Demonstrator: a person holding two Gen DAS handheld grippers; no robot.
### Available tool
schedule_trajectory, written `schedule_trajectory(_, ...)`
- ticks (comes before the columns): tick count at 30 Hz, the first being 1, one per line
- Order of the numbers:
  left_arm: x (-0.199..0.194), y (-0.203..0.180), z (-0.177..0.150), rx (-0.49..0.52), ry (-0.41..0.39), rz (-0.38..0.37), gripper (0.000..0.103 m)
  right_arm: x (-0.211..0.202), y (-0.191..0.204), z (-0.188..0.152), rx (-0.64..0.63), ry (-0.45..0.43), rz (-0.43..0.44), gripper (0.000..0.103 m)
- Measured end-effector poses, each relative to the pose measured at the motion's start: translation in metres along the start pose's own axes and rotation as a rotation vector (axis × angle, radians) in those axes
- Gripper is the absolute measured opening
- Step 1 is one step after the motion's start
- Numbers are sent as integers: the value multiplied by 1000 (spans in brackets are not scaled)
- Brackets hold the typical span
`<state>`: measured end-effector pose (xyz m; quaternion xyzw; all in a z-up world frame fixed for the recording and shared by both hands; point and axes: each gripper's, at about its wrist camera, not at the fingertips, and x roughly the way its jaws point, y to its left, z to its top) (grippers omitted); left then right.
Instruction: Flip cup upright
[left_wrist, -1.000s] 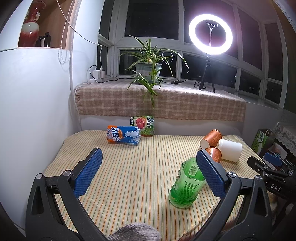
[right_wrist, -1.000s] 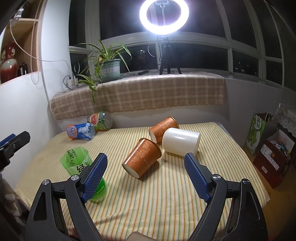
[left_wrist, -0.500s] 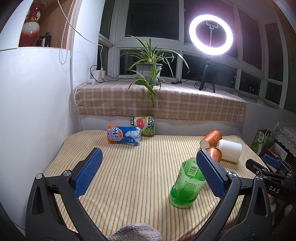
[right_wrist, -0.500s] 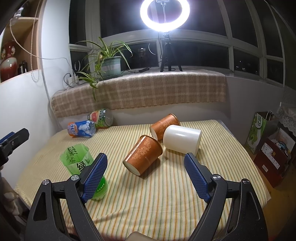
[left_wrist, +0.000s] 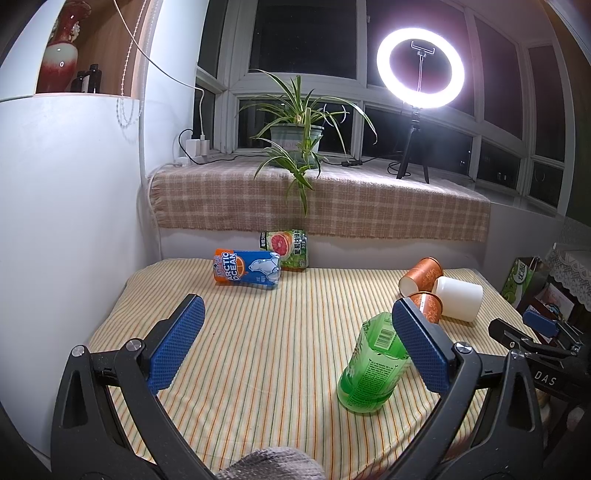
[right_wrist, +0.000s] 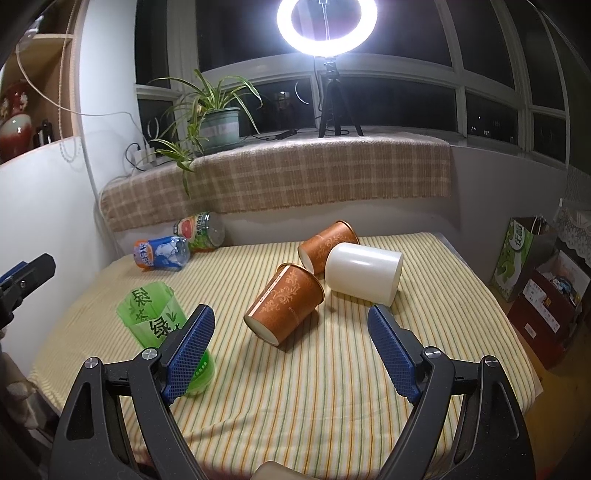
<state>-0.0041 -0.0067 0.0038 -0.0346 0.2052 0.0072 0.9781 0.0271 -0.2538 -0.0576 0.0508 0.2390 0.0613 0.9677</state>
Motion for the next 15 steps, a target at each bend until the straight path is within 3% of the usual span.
schedule_trajectory(15,2,-2,-1,1,-1,-2,103,2,1,-1,2,9,6,85)
